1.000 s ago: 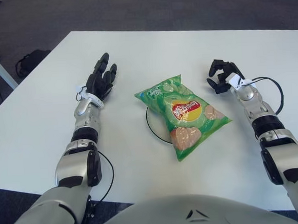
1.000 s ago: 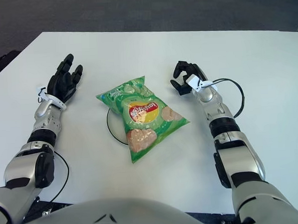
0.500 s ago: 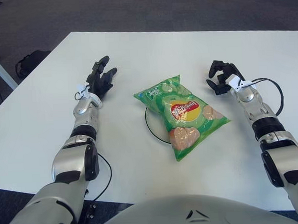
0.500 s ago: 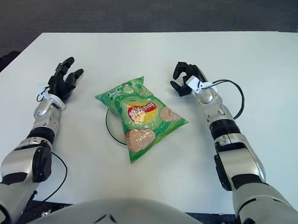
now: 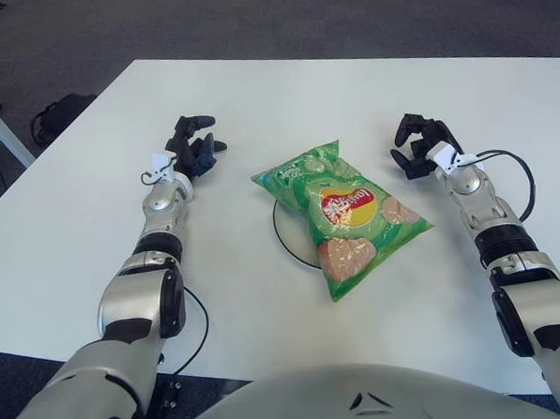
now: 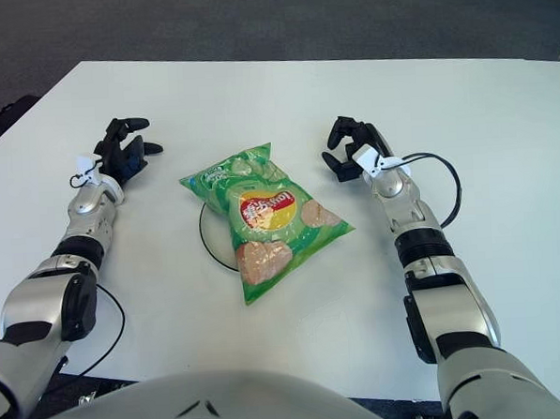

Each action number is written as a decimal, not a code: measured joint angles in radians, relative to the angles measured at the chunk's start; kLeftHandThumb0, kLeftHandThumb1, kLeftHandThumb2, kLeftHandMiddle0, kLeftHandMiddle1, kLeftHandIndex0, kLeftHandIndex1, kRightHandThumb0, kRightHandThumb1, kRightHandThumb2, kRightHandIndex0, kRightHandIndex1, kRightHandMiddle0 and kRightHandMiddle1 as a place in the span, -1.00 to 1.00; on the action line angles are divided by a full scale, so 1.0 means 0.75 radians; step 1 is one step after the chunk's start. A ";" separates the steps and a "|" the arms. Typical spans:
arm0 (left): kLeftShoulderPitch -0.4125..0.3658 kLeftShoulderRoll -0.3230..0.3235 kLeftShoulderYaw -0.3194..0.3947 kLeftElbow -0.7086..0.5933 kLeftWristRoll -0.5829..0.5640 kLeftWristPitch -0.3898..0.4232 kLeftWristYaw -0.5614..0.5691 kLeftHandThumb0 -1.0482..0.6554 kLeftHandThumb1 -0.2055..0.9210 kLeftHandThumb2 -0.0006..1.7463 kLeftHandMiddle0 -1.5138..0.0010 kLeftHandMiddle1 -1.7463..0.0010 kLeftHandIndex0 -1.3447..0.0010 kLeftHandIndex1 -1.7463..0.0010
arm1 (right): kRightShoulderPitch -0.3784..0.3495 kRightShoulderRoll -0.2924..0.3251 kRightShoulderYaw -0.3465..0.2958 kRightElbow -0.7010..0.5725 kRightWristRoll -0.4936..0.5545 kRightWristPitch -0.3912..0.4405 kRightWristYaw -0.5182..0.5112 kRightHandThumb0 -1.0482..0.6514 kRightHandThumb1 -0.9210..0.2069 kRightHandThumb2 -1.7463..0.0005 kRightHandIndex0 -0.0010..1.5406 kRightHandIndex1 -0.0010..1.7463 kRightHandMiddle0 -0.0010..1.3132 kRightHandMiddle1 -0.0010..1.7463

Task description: Put the snack into the plate.

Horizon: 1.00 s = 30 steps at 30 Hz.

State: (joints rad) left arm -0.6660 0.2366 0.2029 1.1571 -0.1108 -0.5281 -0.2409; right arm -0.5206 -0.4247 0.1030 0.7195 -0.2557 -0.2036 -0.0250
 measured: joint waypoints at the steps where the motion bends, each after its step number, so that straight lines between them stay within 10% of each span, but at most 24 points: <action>1: 0.005 -0.005 -0.008 -0.006 0.008 -0.002 0.012 -0.26 0.34 0.17 -0.03 -0.99 0.36 -1.00 | 0.002 0.002 -0.004 -0.003 0.000 0.002 -0.004 -0.34 0.08 -0.51 0.46 1.00 -0.06 1.00; 30: 0.090 -0.038 -0.154 -0.183 0.093 -0.042 -0.018 -0.29 0.14 0.33 -0.37 -1.00 0.23 -1.00 | 0.028 0.204 -0.339 -0.009 0.304 0.079 -0.195 -0.31 -0.01 -0.44 0.43 1.00 -0.12 1.00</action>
State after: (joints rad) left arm -0.5982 0.2082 0.0872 1.0196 -0.0409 -0.5595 -0.2545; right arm -0.4996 -0.2715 -0.1512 0.7130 -0.0275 -0.1440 -0.1710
